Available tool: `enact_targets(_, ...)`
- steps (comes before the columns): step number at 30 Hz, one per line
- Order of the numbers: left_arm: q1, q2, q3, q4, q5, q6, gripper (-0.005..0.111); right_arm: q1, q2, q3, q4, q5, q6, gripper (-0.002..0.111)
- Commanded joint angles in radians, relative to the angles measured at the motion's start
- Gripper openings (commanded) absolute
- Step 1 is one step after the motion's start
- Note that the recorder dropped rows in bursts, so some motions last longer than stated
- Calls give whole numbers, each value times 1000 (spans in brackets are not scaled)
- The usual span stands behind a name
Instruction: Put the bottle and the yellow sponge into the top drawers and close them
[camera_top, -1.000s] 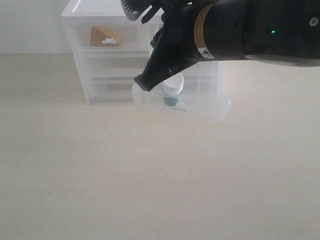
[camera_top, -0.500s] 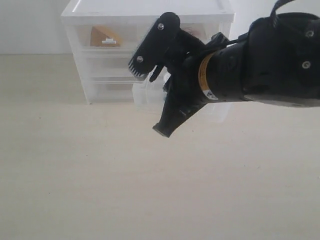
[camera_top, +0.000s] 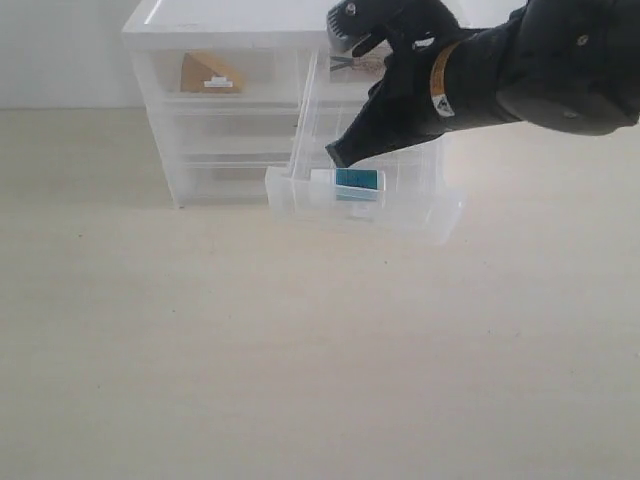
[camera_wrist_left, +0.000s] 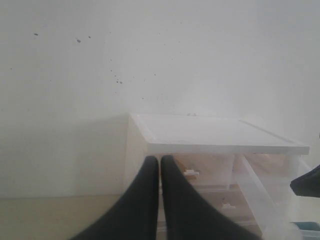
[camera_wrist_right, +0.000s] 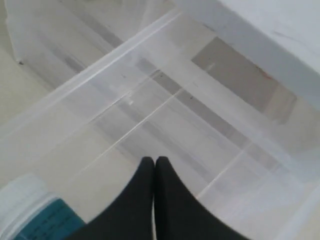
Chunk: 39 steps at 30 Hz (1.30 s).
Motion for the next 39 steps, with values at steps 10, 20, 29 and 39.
enact_targets(10,0,-6,5,-3,-2,3,4,261,-154,201,18,170,-228,0)
enact_targets(20,0,-6,5,-3,-2,3,4,201,-11,44,-168,279,-95,0)
enact_targets(29,0,-6,5,-3,-2,3,4,178,-1,-42,-242,287,-96,0)
enact_targets(39,0,-6,5,-4,-7,3,4,164,-26,-46,-90,514,-200,0)
